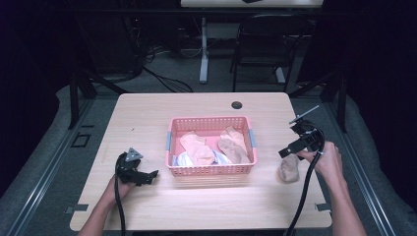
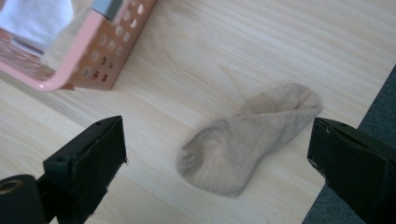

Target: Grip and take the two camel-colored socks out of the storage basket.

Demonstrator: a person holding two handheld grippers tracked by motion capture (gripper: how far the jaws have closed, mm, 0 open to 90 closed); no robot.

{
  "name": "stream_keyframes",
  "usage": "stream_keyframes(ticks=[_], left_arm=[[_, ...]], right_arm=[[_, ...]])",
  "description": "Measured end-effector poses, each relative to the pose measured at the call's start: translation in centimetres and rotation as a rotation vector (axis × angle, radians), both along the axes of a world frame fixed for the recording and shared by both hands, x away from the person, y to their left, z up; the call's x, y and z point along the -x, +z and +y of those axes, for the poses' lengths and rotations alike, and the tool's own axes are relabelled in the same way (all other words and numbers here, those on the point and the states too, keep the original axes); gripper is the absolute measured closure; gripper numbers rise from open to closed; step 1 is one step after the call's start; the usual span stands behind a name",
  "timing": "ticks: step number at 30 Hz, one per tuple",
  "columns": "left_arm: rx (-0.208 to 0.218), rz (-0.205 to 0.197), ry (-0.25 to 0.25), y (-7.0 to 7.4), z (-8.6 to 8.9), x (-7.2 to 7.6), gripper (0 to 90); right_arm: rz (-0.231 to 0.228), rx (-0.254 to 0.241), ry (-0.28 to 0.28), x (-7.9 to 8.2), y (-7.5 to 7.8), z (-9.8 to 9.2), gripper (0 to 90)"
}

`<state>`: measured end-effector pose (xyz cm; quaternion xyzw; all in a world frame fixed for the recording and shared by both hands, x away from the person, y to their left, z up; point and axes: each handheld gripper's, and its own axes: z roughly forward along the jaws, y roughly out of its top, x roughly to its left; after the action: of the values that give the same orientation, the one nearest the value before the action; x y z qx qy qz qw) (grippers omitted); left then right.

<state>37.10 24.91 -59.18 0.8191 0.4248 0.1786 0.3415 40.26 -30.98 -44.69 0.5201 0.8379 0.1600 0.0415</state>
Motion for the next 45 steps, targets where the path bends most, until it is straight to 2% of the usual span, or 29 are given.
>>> stream_keyframes(ticks=[3,5,7,8,10,12,14,17,18,21,22,25,26,27,34,45], left_arm=[[0.000,0.000,0.001,0.0,0.0,0.0,0.0],[0.000,0.000,0.001,0.0,0.0,0.0,0.0],[0.000,0.000,0.000,0.0,0.0,0.0,0.0],[0.000,0.000,0.000,0.0,0.0,0.0,0.0],[0.000,0.000,0.000,0.0,0.0,0.0,0.0],[0.000,0.000,0.000,0.0,0.0,0.0,0.0],[0.001,0.000,0.001,0.0,0.0,0.0,0.0],[0.000,-0.001,0.003,0.0,0.0,0.0,0.0],[0.000,-0.001,0.002,0.0,0.0,0.0,0.0],[0.000,-0.001,0.003,0.0,0.0,0.0,0.0],[0.000,-0.001,0.002,0.0,0.0,0.0,0.0],[0.000,-0.001,0.002,0.0,0.0,0.0,0.0],[0.000,-0.001,0.003,0.0,0.0,0.0,0.0],[0.000,-0.001,0.003,0.0,0.0,0.0,0.0],[0.000,-0.001,0.002,0.0,0.0,0.0,0.0],[-0.001,-0.001,0.001,0.0,0.0,0.0,0.0]], right_arm=[[-0.008,0.009,0.003,0.1,0.7,0.3,4.1],[-0.005,0.036,0.025,0.0,2.0,1.0,4.4],[-0.004,0.048,0.030,-0.1,2.4,1.2,4.3],[-0.010,0.054,0.033,-0.2,3.3,1.6,4.2],[-0.014,0.070,0.037,-0.3,4.3,2.0,4.3],[-0.025,0.071,0.041,-0.4,4.6,2.3,4.3],[-0.038,0.091,0.061,-0.7,5.6,3.2,4.3],[-0.044,0.086,0.076,-1.0,6.0,4.0,4.3],[-0.053,0.095,0.093,-1.2,6.4,5.0,4.2],[-0.057,0.096,0.106,-1.4,6.6,5.9,4.2],[-0.059,0.097,0.126,-1.8,6.7,6.9,4.2],[-0.061,0.095,0.137,-2.0,6.8,7.9,4.1],[-0.068,0.098,0.156,-2.2,6.8,9.1,3.9],[-0.068,0.098,0.156,-2.2,6.8,9.1,3.9],[-0.091,0.088,0.217,-3.0,6.9,12.6,4.2],[-0.111,0.042,0.268,-3.4,5.9,15.2,5.3]])
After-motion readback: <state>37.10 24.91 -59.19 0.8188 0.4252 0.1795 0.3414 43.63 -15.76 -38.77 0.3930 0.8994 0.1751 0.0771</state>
